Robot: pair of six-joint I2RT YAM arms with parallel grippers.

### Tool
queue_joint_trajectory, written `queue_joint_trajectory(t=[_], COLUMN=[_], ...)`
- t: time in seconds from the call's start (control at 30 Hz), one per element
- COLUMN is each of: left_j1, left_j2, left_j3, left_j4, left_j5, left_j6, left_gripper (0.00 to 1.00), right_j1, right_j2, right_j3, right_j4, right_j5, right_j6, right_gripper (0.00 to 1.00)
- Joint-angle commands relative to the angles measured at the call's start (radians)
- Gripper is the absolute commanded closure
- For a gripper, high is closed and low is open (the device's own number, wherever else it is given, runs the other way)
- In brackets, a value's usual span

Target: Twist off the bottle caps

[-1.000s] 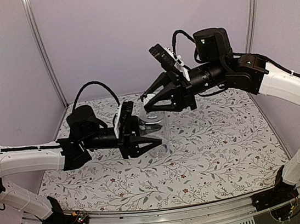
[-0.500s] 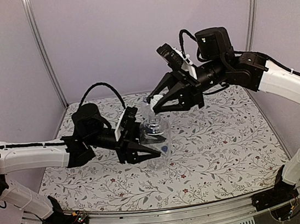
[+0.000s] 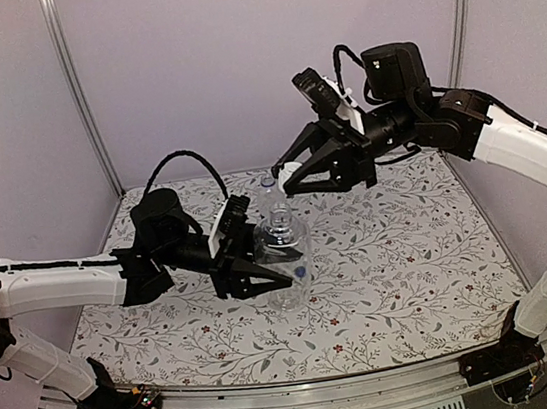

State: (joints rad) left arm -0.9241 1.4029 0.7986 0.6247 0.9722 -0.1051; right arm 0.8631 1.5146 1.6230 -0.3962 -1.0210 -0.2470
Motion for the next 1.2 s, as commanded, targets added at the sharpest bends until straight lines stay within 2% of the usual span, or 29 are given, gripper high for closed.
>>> queue_joint_trajectory(t=[0.0,0.2,0.37,0.5,0.83,0.97,1.17], left_j1=[0.014,0.016,0.016,0.016,0.017,0.017,0.017], left_j2=[-0.011,-0.066,-0.114,-0.136,-0.138,-0.134,-0.131], left_j3=[0.01,0.004,0.005,-0.003,-0.004,0.0,0.0], left_j4=[0.024,-0.036,-0.125,-0.154,-0.163,-0.164,-0.17], left_j5=[-0.013,-0.188,-0.54,-0.714,-0.76,-0.763,-0.767], left_j6=[0.0,0.033,0.044,0.059,0.061,0.06,0.059], left_gripper=[0.55,0.53,0.54,0.54,0.51,0.5,0.5], right_j1=[-0.014,-0.036,-0.059,-0.059,-0.059,-0.059,-0.059], right_j2=[-0.024,-0.075,-0.12,-0.168,-0.251,-0.268,-0.216], right_j3=[0.014,-0.026,-0.063,-0.123,-0.353,-0.512,-0.711], right_j4=[-0.001,0.009,0.004,0.005,0.108,0.203,0.324], right_j5=[0.037,0.304,0.623,0.828,0.877,0.865,0.917], right_j6=[0.025,0.084,0.234,0.296,0.26,0.258,0.314], right_gripper=[0.88,0.86,0.85,0.85,0.86,0.86,0.87])
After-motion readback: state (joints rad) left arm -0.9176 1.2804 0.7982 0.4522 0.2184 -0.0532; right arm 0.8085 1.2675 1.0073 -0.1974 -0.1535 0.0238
